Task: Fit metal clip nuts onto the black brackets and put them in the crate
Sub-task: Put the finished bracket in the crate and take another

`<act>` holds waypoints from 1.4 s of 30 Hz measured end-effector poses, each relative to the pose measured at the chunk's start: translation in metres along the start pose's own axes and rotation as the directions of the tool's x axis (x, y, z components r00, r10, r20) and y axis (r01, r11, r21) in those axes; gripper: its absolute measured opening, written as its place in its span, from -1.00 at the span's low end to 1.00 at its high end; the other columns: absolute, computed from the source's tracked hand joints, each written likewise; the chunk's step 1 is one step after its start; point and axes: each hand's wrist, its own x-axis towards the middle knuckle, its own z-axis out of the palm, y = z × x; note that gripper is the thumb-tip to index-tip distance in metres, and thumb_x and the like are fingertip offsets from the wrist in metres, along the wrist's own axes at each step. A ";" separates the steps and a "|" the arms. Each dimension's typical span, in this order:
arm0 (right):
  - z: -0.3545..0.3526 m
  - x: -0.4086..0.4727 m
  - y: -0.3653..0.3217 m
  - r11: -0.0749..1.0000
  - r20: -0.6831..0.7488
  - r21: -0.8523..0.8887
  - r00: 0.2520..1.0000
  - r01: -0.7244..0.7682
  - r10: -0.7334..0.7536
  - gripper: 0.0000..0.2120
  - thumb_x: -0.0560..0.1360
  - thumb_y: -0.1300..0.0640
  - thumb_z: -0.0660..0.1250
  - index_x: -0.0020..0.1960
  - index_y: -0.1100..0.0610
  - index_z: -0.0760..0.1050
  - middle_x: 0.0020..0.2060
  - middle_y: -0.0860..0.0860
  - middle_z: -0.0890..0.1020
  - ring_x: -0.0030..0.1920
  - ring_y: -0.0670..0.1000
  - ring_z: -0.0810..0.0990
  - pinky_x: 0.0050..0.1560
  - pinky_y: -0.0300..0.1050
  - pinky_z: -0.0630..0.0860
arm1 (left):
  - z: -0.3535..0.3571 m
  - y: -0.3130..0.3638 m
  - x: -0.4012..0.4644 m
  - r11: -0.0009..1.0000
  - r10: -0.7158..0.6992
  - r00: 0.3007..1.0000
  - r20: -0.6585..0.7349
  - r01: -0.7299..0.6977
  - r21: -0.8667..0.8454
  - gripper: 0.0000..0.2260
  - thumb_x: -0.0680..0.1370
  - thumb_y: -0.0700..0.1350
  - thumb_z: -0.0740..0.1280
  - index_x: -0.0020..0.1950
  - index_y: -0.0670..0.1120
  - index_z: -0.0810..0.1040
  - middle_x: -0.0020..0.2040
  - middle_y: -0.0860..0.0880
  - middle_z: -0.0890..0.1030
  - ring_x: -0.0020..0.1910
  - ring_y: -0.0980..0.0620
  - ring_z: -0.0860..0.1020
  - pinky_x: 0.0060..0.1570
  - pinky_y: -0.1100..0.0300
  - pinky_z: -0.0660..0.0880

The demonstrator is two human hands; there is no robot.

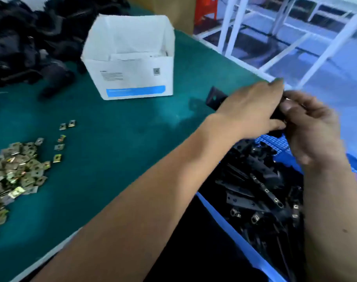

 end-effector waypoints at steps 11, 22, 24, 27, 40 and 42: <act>-0.135 -0.061 0.142 0.319 -0.328 -0.824 0.853 -0.469 0.406 -0.93 0.42 0.25 0.53 -0.10 0.20 0.69 -0.26 0.13 0.68 -0.16 0.13 0.66 -0.10 -0.04 0.54 | 0.174 -0.018 -0.074 0.950 -0.213 0.737 0.641 0.311 -0.042 -0.53 0.54 0.05 0.49 0.35 -0.14 0.49 0.19 -0.13 0.61 0.15 -0.21 0.60 0.15 -0.10 0.58; -0.046 -0.022 0.065 0.501 -0.126 -0.862 0.990 -0.078 -0.062 -0.88 0.49 0.19 0.46 0.00 0.10 0.72 -0.11 0.02 0.76 -0.06 -0.04 0.69 0.00 -0.27 0.46 | 0.097 -0.004 -0.031 0.956 -0.138 0.931 0.337 0.214 -0.199 -0.79 0.56 -0.08 0.44 0.17 -0.08 0.60 0.01 -0.03 0.69 0.03 -0.11 0.62 0.09 -0.02 0.57; -0.016 -0.016 0.040 0.527 -0.045 -0.849 0.987 0.042 -0.152 -0.87 0.48 0.24 0.40 -0.05 0.09 0.71 -0.17 0.00 0.75 -0.13 -0.02 0.68 -0.06 -0.21 0.50 | 0.061 -0.001 -0.028 0.970 -0.124 0.974 0.191 0.159 -0.184 -0.85 0.52 -0.13 0.42 0.08 -0.10 0.63 -0.07 -0.03 0.70 -0.03 -0.10 0.62 0.05 0.00 0.56; 0.036 -0.011 0.009 0.569 0.053 -0.799 0.965 0.197 -0.259 -0.79 0.49 0.28 0.31 -0.08 0.08 0.70 -0.26 -0.06 0.70 -0.23 -0.07 0.64 -0.14 -0.17 0.51 | 0.002 -0.011 -0.038 0.949 -0.162 0.985 0.054 0.171 -0.265 -0.86 0.46 -0.25 0.37 -0.02 -0.15 0.67 -0.21 -0.03 0.70 -0.17 -0.01 0.66 -0.06 0.08 0.58; 0.319 -0.055 0.010 0.537 0.625 -0.573 0.754 0.620 -0.204 -0.75 0.47 0.30 0.20 -0.03 0.18 0.65 -0.15 0.16 0.70 -0.10 0.24 0.60 -0.08 0.14 0.50 | -0.154 -0.151 -0.217 0.799 -0.587 0.723 -0.364 0.590 -0.117 -0.96 0.37 -0.23 0.37 -0.22 -0.12 0.60 -0.29 -0.08 0.59 -0.16 -0.14 0.61 -0.24 0.04 0.45; 0.357 -0.062 0.020 0.560 0.665 -0.531 0.722 0.636 -0.189 -0.76 0.46 0.29 0.24 0.00 0.19 0.66 -0.10 0.17 0.71 -0.05 0.26 0.61 -0.05 0.15 0.50 | -0.158 -0.174 -0.240 0.715 -0.665 0.617 -0.421 0.689 -0.120 -0.95 0.37 -0.19 0.37 -0.20 -0.09 0.59 -0.29 -0.05 0.57 -0.15 -0.16 0.60 -0.26 0.09 0.39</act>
